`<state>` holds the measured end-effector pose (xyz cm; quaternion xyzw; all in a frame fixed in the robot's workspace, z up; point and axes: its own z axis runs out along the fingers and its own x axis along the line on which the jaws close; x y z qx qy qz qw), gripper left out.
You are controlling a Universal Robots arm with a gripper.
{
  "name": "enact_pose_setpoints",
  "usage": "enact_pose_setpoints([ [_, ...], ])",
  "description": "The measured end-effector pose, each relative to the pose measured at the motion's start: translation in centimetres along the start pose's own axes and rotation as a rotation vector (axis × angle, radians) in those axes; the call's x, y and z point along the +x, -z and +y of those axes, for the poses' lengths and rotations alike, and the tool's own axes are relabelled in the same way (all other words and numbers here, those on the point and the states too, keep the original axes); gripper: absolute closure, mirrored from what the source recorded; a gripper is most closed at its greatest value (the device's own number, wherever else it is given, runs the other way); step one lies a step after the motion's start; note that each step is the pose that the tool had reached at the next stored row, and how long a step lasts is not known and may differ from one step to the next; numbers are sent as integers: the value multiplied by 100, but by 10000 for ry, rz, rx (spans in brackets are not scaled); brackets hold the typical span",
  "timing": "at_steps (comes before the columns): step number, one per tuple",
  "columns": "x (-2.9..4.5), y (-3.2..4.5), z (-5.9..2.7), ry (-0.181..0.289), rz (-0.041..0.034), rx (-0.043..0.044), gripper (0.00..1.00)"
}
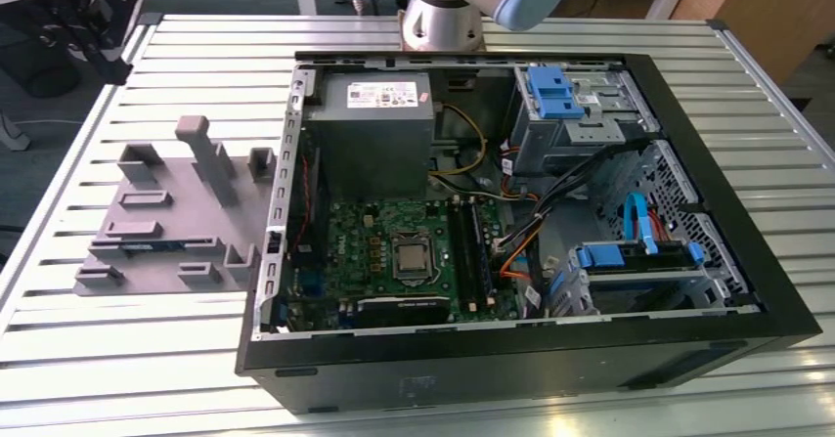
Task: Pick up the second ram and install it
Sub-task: 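Pick up the second ram and move it above second insertion slot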
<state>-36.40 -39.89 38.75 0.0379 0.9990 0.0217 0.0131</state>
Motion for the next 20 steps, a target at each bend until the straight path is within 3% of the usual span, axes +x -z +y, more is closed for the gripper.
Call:
enact_pose_setpoints([
  [20, 125, 3, -9, 1, -1, -1, 89],
])
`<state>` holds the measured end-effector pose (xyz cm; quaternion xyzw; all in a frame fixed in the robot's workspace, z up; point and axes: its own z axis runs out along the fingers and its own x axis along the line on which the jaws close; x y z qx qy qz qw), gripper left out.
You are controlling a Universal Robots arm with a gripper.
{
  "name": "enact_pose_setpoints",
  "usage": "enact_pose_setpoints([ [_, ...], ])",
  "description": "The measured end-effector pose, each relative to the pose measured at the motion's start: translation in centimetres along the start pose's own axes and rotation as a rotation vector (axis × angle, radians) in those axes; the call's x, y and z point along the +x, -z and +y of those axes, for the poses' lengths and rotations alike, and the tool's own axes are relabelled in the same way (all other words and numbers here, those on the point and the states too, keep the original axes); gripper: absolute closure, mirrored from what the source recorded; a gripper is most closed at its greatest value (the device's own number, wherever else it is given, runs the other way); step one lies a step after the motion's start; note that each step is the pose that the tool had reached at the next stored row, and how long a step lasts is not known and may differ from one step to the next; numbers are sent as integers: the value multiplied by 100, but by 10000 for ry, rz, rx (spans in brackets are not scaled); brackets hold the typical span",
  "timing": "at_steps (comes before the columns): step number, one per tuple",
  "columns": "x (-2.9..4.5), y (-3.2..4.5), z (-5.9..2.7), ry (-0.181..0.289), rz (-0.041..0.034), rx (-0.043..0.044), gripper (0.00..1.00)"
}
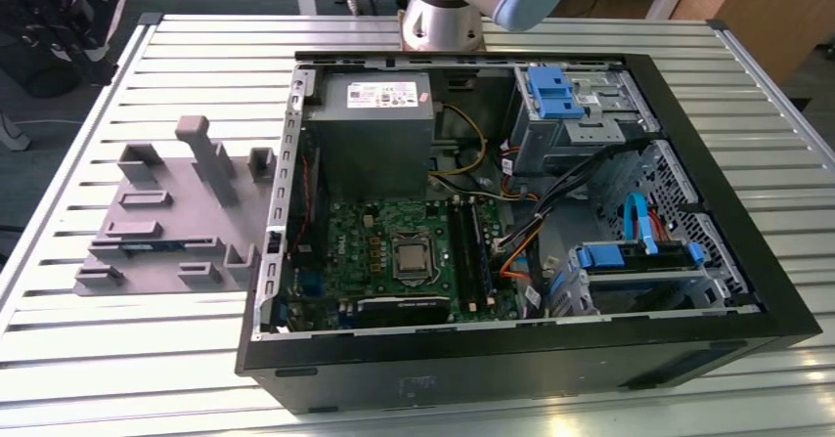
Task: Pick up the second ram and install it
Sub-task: 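Pick up the second ram and move it above second insertion slot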
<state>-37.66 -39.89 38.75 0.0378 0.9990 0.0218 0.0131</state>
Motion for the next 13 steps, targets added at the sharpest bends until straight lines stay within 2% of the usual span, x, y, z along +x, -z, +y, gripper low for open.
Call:
enact_pose_setpoints([
  [13, -18, 0, 1, -1, 2, 1, 89],
])
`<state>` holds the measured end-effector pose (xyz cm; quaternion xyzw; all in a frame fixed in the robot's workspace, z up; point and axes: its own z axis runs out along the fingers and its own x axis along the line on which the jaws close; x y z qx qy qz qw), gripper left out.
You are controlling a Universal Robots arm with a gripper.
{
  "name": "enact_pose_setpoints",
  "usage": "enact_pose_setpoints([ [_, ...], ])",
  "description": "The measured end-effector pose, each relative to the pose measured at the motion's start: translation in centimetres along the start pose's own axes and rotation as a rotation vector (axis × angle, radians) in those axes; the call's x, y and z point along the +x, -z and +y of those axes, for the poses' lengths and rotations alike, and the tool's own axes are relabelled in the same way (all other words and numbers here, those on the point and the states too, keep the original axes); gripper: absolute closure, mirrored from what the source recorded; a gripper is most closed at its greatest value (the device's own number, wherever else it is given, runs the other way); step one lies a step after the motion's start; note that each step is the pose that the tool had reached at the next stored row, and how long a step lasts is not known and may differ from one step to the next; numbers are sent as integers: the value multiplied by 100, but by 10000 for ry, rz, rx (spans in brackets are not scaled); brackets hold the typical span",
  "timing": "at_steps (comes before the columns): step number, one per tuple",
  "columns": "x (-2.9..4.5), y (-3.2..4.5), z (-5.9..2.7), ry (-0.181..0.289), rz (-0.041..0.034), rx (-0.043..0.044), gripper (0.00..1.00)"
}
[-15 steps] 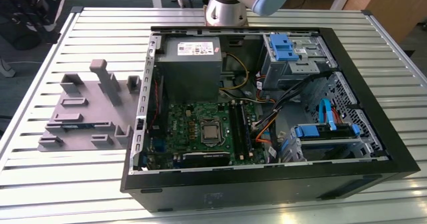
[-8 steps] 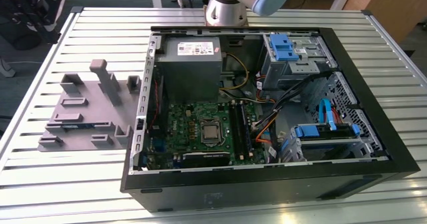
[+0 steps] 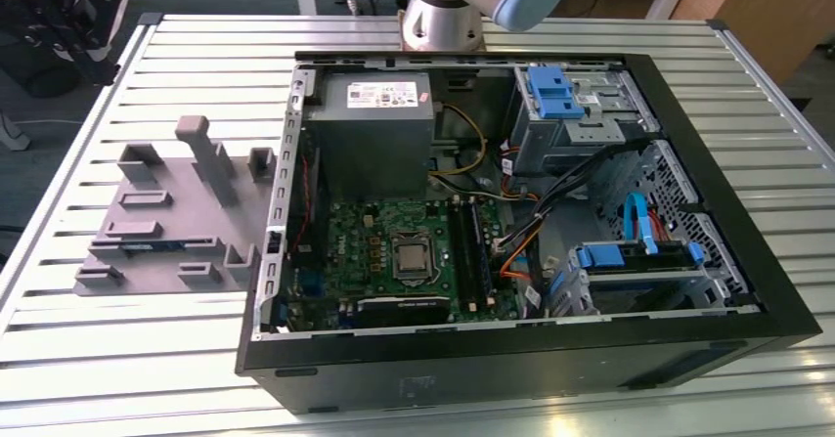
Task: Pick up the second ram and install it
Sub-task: 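Pick up the second ram and move it above second insertion slot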
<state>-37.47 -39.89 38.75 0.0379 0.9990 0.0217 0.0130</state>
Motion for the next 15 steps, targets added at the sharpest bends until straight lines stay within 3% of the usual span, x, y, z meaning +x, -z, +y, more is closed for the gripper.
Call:
enact_pose_setpoints([
  [4, -4, 0, 0, 0, 0, 0, 89],
  [5, -17, 0, 1, 0, 0, 0, 83],
  [15, -54, -1, 4, 0, 0, 0, 83],
])
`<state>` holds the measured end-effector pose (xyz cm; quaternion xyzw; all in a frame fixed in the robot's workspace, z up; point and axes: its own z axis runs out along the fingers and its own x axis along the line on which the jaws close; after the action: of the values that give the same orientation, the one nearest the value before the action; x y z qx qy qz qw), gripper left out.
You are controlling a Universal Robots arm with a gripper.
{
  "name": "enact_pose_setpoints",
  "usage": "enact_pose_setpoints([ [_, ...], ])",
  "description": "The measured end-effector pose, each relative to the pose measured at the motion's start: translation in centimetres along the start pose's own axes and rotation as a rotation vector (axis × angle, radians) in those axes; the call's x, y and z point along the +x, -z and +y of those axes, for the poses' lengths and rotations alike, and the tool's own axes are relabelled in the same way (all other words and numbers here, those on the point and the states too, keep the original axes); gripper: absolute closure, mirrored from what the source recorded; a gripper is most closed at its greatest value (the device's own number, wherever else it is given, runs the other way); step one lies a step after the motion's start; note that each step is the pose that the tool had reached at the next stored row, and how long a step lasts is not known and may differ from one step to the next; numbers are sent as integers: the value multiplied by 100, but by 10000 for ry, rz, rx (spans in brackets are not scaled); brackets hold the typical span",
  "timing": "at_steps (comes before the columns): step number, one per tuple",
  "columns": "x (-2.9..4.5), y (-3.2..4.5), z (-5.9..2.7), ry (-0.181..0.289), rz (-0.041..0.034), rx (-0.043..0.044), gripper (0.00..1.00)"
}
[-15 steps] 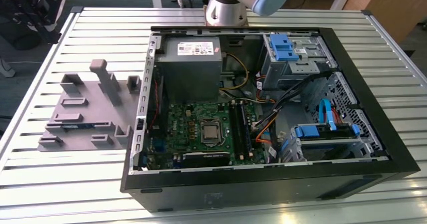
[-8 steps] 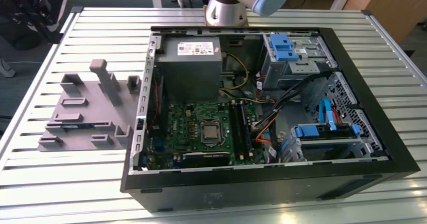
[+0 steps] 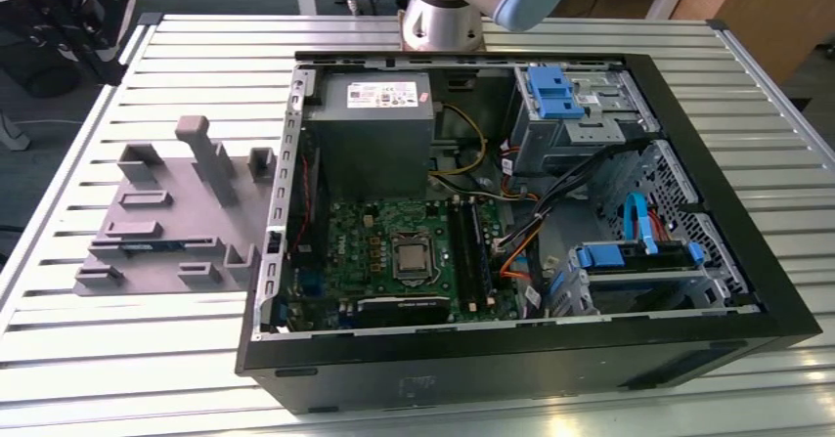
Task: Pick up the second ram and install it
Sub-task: 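Pick up the second ram and move it above second insertion slot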
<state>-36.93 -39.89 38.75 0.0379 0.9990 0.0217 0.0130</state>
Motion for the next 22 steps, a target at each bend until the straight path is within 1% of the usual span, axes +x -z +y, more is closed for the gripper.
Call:
enact_pose_setpoints([
  [8, -3, 0, 0, 0, 0, 1, 83],
  [9, -101, -3, 7, 0, 0, 0, 89],
  [22, -106, -3, 8, 0, 1, 1, 89],
])
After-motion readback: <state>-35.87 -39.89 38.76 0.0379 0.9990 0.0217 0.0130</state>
